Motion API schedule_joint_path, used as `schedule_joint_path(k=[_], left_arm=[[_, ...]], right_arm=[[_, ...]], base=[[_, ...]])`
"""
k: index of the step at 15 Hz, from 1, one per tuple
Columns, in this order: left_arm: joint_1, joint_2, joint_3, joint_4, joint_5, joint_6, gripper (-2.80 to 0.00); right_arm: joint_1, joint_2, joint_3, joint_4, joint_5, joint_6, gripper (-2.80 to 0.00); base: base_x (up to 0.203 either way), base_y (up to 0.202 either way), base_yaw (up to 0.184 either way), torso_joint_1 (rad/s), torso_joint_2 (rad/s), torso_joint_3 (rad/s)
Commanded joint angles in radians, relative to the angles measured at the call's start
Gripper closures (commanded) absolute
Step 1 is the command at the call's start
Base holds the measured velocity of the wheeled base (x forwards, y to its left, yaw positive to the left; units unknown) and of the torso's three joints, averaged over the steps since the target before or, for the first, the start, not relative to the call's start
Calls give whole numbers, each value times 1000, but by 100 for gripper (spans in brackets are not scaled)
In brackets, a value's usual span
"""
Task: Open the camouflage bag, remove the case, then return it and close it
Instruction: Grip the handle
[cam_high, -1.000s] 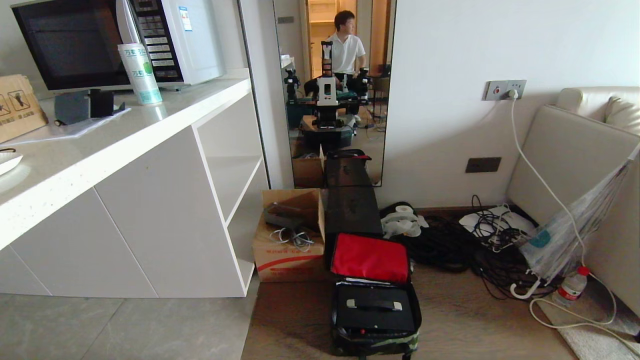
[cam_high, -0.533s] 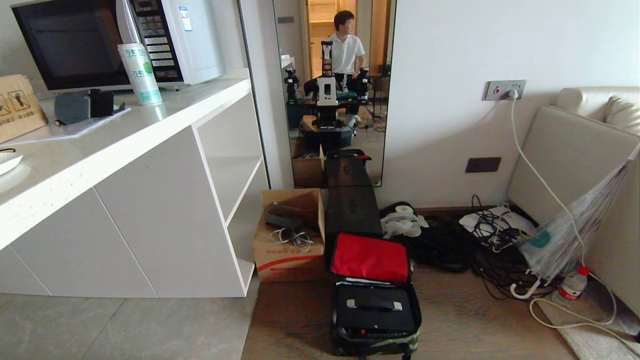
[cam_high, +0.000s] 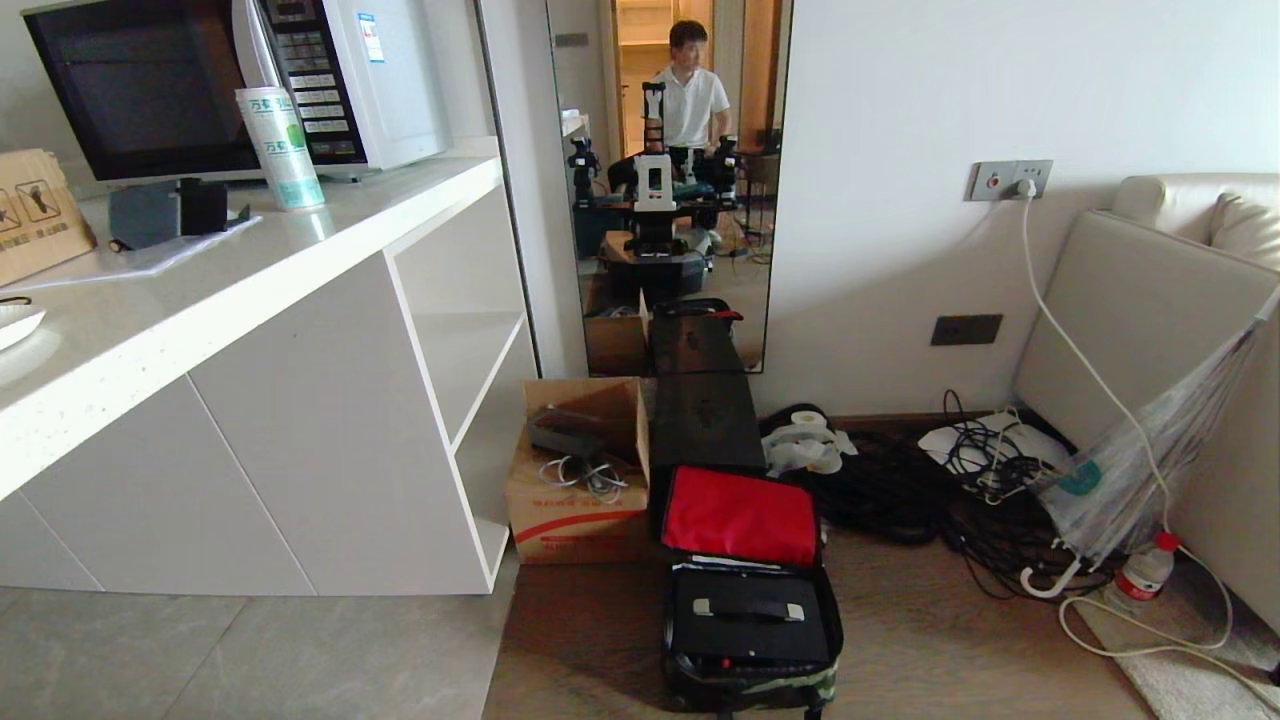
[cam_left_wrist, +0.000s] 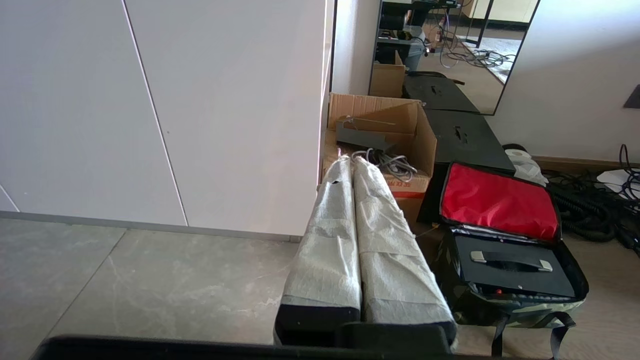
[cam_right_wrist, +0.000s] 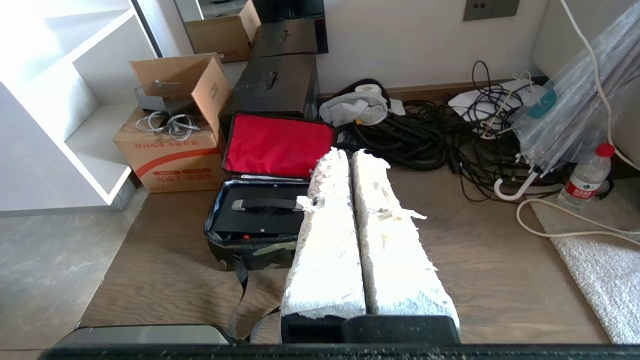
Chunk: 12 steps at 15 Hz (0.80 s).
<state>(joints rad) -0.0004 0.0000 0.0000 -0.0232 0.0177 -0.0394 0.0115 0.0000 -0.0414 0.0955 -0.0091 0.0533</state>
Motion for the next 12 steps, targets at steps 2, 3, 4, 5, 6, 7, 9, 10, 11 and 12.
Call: schedule_joint_path(k=[2,3,4,5,6,7,9,10,11,12], left_arm=[[0,0,8,-1,1,-1,0],[0,0,9,-1,1,-1,0],[-1,0,8,0,1,-1,0],[0,0,9,0,1,-1,0],[-1,0,8,0,1,-1,0],[0,0,8,0,1,-1,0],[0,0,8,0,1,-1,0],[0,0,9,0,1,-1,0],[0,0,9,0,1,-1,0],[0,0,8,-1,1,-1,0]], right_arm=[[1,0,0,1,0,0,0],[1,0,0,1,0,0,0],[1,1,0,0,0,0,0],[1,0,0,1,0,0,0],[1,1,0,1,0,0,0],[1,2,0,1,0,0,0],[1,0,0,0,0,0,0],[1,1,0,0,0,0,0],[1,0,0,0,0,0,0],[1,0,0,0,0,0,0]], base=[[0,0,0,0,0,0],[0,0,0,0,0,0],[0,0,0,0,0,0],[0,0,0,0,0,0],[0,0,0,0,0,0],[0,0,0,0,0,0],[0,0,0,0,0,0],[0,0,0,0,0,0],[0,0,0,0,0,0],[0,0,0,0,0,0]])
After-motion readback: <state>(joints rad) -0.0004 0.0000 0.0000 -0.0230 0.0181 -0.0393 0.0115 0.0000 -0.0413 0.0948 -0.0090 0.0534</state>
